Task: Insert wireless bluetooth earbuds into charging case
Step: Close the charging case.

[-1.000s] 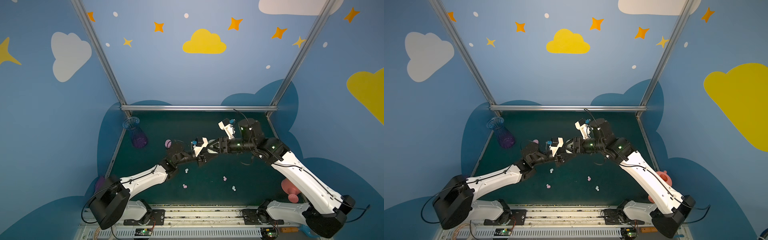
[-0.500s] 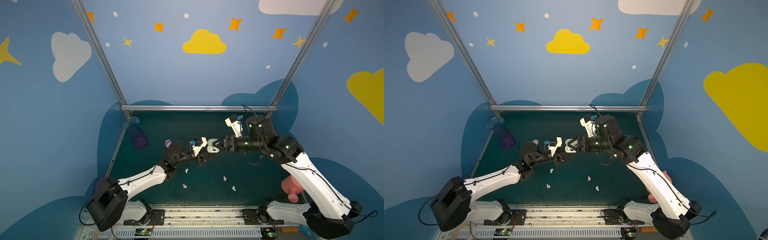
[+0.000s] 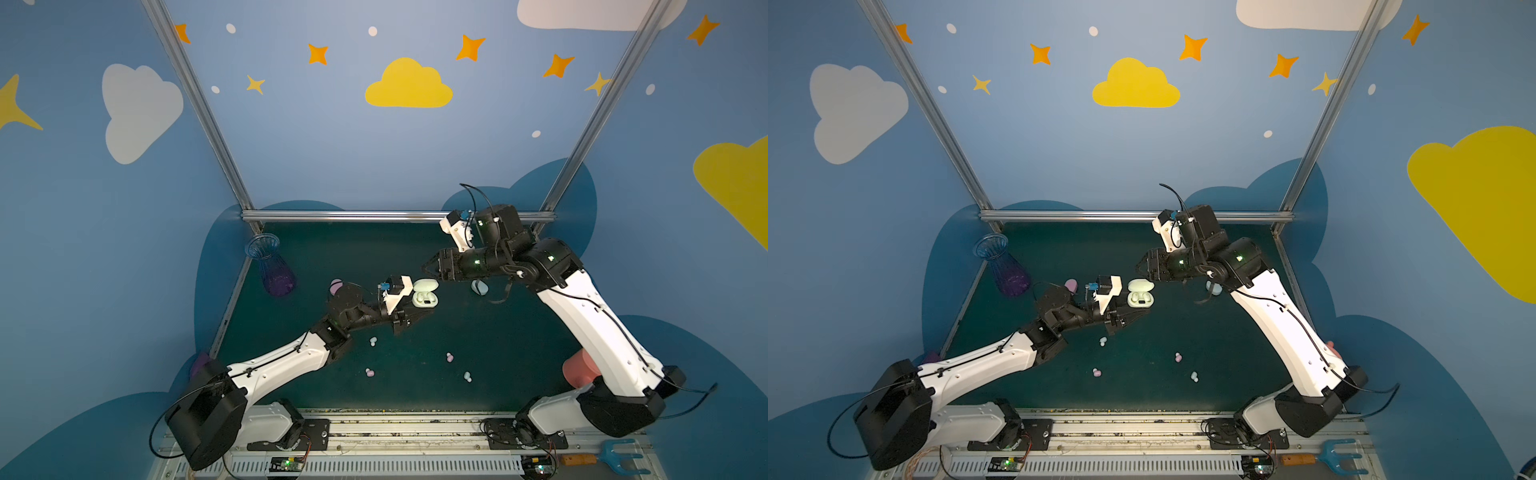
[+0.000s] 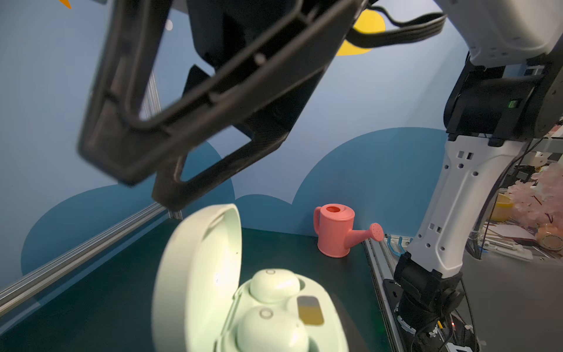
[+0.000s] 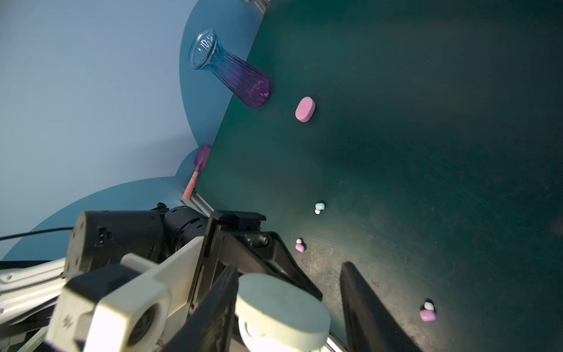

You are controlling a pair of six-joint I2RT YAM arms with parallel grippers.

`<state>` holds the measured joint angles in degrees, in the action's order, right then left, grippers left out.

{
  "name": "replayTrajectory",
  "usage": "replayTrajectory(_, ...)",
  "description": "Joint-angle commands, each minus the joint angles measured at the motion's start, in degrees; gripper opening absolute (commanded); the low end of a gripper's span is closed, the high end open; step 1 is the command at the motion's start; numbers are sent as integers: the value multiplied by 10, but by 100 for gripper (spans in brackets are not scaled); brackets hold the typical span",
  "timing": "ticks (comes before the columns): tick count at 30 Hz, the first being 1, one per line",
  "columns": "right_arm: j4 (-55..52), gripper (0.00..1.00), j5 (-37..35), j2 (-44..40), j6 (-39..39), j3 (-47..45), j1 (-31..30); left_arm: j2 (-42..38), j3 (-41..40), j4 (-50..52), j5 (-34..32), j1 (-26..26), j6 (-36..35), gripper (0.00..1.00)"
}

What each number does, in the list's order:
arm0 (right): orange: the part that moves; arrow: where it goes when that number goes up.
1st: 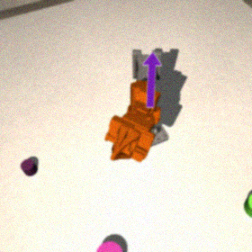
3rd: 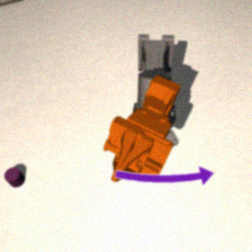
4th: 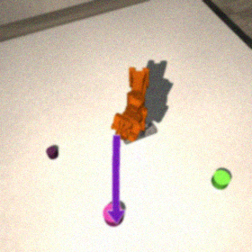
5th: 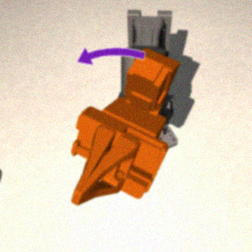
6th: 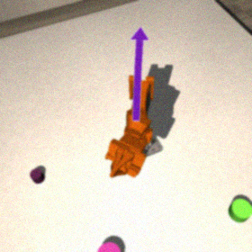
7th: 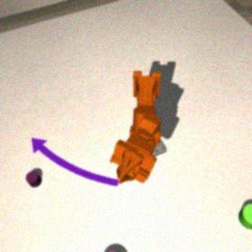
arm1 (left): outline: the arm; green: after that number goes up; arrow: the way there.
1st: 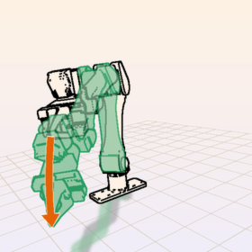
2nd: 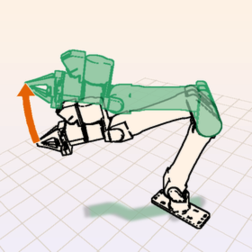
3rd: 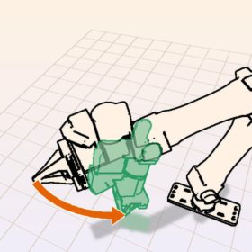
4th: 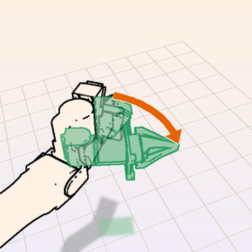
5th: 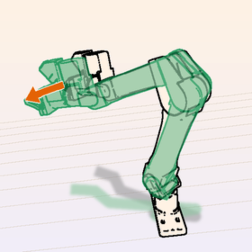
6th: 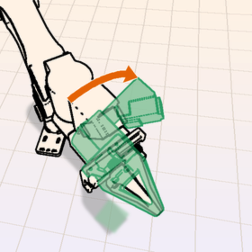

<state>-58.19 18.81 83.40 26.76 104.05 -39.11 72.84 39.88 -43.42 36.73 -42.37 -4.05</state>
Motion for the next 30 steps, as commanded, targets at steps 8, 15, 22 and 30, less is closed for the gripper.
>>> replayTrajectory(8, -14, 48, 7, -79, 48, -95, -25, -17, -5, -5, -7, 6, -5, 18)
replayTrajectory(15, -17, 49, -28, -78, 55, -120, -53, -16, -1, -4, -5, 7, -3, 18)
replayTrajectory(22, -37, 65, -55, -43, 44, -73, -74, -16, 0, 3, -2, 7, -4, 18)
replayTrajectory(30, -26, 70, -68, -19, 53, -62, -90, -17, -1, 3, -3, 7, -4, 18)
